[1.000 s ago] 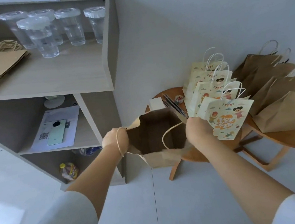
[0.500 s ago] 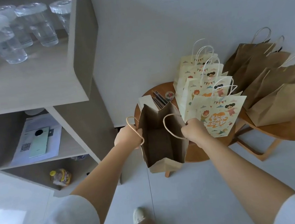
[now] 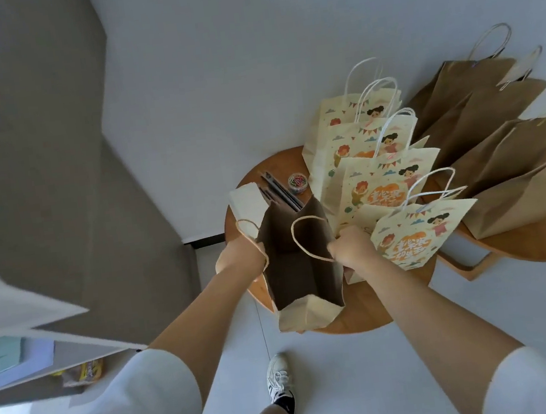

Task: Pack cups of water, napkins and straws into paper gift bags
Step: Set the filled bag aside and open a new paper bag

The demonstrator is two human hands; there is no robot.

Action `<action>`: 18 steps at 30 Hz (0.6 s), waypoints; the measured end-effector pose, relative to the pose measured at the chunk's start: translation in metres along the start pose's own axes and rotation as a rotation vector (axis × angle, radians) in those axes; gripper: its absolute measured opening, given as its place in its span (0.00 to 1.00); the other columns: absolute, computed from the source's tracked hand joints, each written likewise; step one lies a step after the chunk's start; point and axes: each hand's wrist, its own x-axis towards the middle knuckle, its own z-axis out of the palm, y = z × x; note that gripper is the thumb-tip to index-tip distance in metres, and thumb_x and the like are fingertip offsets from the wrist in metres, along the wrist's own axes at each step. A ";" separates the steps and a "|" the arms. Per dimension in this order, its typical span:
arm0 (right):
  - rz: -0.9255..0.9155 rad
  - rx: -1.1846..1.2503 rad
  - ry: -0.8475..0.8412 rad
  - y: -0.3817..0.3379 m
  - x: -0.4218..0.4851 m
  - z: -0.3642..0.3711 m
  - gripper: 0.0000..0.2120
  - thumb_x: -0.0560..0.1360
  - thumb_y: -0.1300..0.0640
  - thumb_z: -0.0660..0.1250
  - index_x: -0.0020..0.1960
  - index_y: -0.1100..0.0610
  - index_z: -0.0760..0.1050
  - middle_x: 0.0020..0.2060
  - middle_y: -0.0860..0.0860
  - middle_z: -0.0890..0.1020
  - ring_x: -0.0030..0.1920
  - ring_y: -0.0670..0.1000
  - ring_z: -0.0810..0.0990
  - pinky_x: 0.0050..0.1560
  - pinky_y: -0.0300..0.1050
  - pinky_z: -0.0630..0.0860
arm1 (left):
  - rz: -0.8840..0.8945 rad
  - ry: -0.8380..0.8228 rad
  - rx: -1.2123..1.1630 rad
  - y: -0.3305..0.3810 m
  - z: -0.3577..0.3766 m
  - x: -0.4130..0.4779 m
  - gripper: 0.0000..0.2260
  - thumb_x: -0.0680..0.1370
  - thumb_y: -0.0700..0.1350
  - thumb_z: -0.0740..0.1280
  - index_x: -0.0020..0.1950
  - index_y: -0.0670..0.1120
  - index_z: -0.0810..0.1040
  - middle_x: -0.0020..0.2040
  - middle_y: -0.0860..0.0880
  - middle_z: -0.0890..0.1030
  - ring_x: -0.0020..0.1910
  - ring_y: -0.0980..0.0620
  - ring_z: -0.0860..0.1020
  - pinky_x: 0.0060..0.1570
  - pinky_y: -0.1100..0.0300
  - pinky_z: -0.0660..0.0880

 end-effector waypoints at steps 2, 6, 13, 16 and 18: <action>0.022 -0.014 -0.004 -0.004 0.005 0.001 0.06 0.76 0.62 0.61 0.51 0.60 0.74 0.35 0.54 0.73 0.37 0.53 0.75 0.29 0.39 0.69 | -0.012 -0.037 -0.011 0.007 0.000 0.006 0.12 0.81 0.43 0.58 0.60 0.40 0.75 0.49 0.43 0.81 0.49 0.45 0.81 0.52 0.54 0.78; 0.001 -0.034 -0.010 -0.006 0.006 0.001 0.08 0.77 0.55 0.61 0.47 0.60 0.75 0.35 0.53 0.76 0.40 0.54 0.78 0.37 0.43 0.72 | 0.089 -0.037 0.154 0.007 0.001 0.014 0.13 0.81 0.45 0.57 0.56 0.39 0.77 0.50 0.41 0.81 0.49 0.43 0.81 0.53 0.50 0.78; -0.293 0.014 0.166 -0.016 -0.037 -0.014 0.10 0.77 0.55 0.60 0.52 0.60 0.76 0.44 0.56 0.79 0.48 0.57 0.79 0.46 0.48 0.75 | 0.210 0.085 0.107 0.001 -0.018 -0.021 0.13 0.82 0.46 0.56 0.47 0.40 0.76 0.40 0.45 0.75 0.37 0.51 0.75 0.37 0.61 0.71; -0.538 -0.095 0.253 -0.028 -0.077 -0.023 0.08 0.78 0.56 0.59 0.52 0.52 0.76 0.46 0.49 0.78 0.50 0.54 0.77 0.42 0.41 0.72 | 0.283 0.132 0.104 -0.004 -0.027 -0.046 0.14 0.81 0.47 0.55 0.46 0.41 0.76 0.41 0.45 0.76 0.38 0.49 0.75 0.38 0.58 0.72; -0.673 -0.138 0.305 -0.038 -0.104 -0.025 0.12 0.78 0.57 0.59 0.60 0.56 0.75 0.54 0.52 0.79 0.54 0.54 0.77 0.49 0.44 0.74 | 0.336 0.191 0.107 -0.010 -0.038 -0.070 0.14 0.80 0.48 0.57 0.51 0.41 0.78 0.45 0.45 0.79 0.43 0.46 0.77 0.40 0.56 0.74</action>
